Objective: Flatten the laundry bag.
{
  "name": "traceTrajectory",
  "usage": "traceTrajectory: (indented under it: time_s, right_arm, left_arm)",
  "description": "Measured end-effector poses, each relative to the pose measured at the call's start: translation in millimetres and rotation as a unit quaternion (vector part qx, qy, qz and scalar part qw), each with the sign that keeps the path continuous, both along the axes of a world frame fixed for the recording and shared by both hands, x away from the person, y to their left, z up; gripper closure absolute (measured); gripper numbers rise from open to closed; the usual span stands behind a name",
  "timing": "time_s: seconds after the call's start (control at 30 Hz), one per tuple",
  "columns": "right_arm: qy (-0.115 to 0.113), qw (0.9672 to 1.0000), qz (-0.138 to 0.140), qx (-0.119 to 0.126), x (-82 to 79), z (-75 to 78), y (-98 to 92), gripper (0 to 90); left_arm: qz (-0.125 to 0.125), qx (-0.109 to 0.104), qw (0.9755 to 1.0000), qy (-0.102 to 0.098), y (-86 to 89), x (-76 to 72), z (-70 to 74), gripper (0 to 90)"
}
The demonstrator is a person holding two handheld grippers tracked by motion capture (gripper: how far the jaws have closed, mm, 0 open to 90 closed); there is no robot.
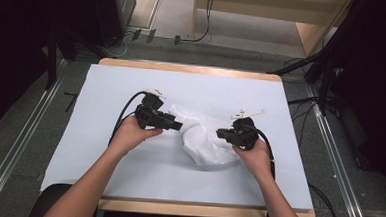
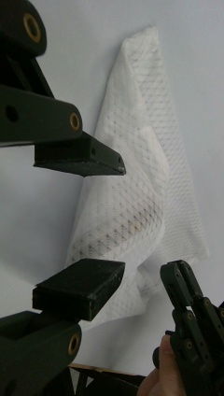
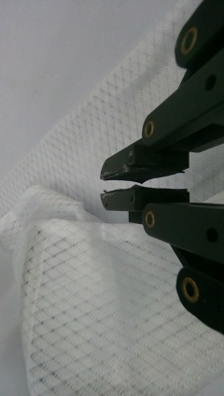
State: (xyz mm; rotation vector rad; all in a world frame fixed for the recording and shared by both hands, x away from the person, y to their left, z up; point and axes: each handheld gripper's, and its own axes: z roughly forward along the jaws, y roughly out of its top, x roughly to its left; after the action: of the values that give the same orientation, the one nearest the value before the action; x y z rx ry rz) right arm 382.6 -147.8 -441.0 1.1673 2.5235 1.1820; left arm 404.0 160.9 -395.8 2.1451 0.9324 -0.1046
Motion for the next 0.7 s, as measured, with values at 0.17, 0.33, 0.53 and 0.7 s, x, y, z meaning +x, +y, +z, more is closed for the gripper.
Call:
traceTrajectory:
  time_s: [0.17, 0.33, 0.53, 0.7]
  right_arm:
    - [0.006, 1.0, -0.005, -0.006, 0.5, -4.0, -1.1, 84.9]
    - [0.006, 0.9999, -0.009, -0.009, -0.4, -5.4, -3.1, 83.7]
    - [0.007, 0.9998, -0.018, -0.01, 2.4, -7.9, -6.6, 82.9]
    - [0.008, 0.9996, -0.025, -0.011, 5.3, -9.4, -9.3, 82.4]
  left_arm:
    - [-0.008, 0.021, 0.9997, -0.004, -14.5, 7.4, -15.1, 40.1]
    - [-0.006, 0.029, 0.9995, 0.006, -17.4, 9.3, -38.1, 39.7]
    - [-0.015, 0.035, 0.9992, 0.011, -17.1, 7.3, -57.6, 39.6]
    - [-0.021, 0.035, 0.9992, -0.004, -21.4, 5.3, -60.9, 39.3]
